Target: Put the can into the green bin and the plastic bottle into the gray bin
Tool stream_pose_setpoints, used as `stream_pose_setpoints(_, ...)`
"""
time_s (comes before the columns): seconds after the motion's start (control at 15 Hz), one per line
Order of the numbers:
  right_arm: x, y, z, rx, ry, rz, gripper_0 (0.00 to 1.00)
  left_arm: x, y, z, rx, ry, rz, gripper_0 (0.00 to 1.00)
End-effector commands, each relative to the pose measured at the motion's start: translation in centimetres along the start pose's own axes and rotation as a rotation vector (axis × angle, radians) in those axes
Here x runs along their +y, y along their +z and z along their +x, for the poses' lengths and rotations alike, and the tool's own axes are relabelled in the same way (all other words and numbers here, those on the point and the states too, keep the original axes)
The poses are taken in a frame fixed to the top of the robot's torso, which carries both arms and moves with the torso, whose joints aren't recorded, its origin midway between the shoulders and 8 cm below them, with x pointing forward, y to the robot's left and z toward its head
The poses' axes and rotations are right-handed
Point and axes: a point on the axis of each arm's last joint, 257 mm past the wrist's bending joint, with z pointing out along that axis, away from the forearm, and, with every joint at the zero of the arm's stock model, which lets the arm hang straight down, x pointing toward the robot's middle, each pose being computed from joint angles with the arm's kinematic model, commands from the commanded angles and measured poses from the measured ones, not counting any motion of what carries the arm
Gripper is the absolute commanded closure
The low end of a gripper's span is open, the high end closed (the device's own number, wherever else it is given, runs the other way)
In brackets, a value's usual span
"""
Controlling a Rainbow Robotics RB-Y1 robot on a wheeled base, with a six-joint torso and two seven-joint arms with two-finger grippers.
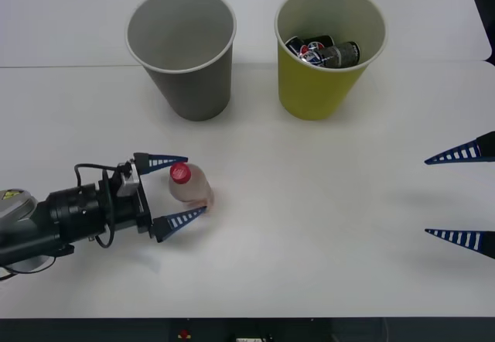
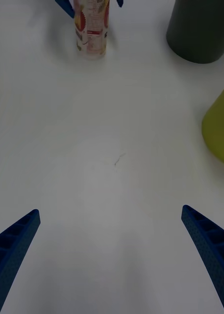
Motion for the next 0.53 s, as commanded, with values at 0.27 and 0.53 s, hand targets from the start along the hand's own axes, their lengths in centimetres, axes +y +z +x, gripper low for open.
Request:
stream_pose_setpoints(0.27, 0.0, 0.0, 0.0, 0.0, 0.0, 0.0, 0.0, -0.45, 1.74, 0.03, 0.003, 0.02, 0.002, 1.0)
stream_pose_setpoints(0.53, 0.0, 0.0, 0.0, 0.0, 0.0, 0.0, 0.0, -0.44, 1.71, 0.12, 0.006, 0.021, 0.001, 1.0)
